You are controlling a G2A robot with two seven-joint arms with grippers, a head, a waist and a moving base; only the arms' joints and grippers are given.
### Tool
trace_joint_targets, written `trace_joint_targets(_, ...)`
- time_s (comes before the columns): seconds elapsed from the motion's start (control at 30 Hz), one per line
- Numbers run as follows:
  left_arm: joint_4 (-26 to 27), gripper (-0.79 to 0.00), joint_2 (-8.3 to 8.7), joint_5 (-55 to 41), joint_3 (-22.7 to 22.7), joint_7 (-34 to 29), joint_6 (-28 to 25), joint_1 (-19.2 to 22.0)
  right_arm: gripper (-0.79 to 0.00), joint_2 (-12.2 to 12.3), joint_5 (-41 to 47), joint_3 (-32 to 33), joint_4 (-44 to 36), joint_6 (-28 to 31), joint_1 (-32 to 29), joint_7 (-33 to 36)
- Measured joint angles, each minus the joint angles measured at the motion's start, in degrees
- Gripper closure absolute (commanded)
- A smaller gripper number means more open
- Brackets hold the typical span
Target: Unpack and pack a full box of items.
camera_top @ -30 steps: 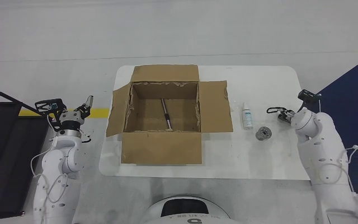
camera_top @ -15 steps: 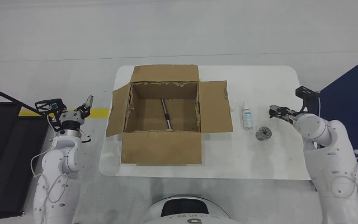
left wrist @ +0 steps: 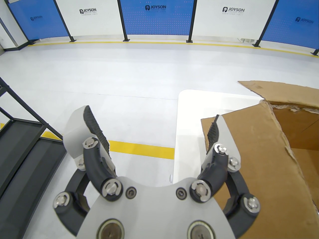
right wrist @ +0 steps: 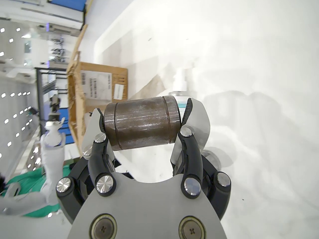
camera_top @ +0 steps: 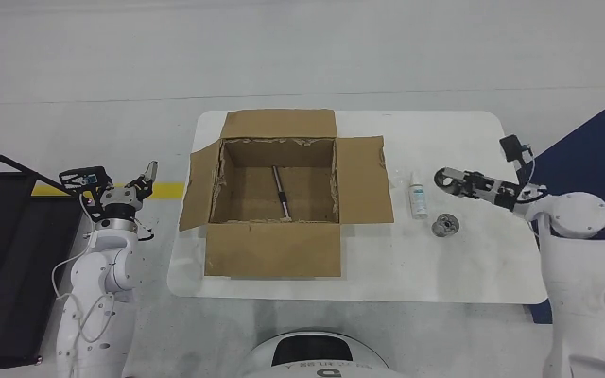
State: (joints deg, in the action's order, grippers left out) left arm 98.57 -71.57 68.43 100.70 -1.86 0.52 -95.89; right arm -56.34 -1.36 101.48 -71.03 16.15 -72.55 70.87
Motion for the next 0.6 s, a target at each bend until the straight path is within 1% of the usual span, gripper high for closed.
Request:
trace_joint_targets(0.07,0.0,-0.785,0.0,0.0,0.0,0.0,0.0,0.0,0.0,0.0,6.8,-0.1,1.8,0.4,1.2,4.2)
trace_joint_targets(0.17,0.0,-0.785,0.0,0.0,0.0,0.0,0.0,0.0,0.0,-0.1,16.1,-0.9,4.7,-1.5,3.6,9.7)
trace_joint_targets(0.27,0.0,-0.785,0.0,0.0,0.0,0.0,0.0,0.0,0.0,-0.2,22.2,-2.1,7.5,-3.4,6.2,13.6)
trace_joint_targets(0.4,0.0,-0.785,0.0,0.0,0.0,0.0,0.0,0.0,0.0,-0.4,25.8,-4.3,10.0,-4.5,8.9,16.0)
trace_joint_targets(0.6,0.0,-0.785,0.0,0.0,0.0,0.0,0.0,0.0,0.0,-0.4,26.5,-4.5,10.5,-4.9,9.3,16.3)
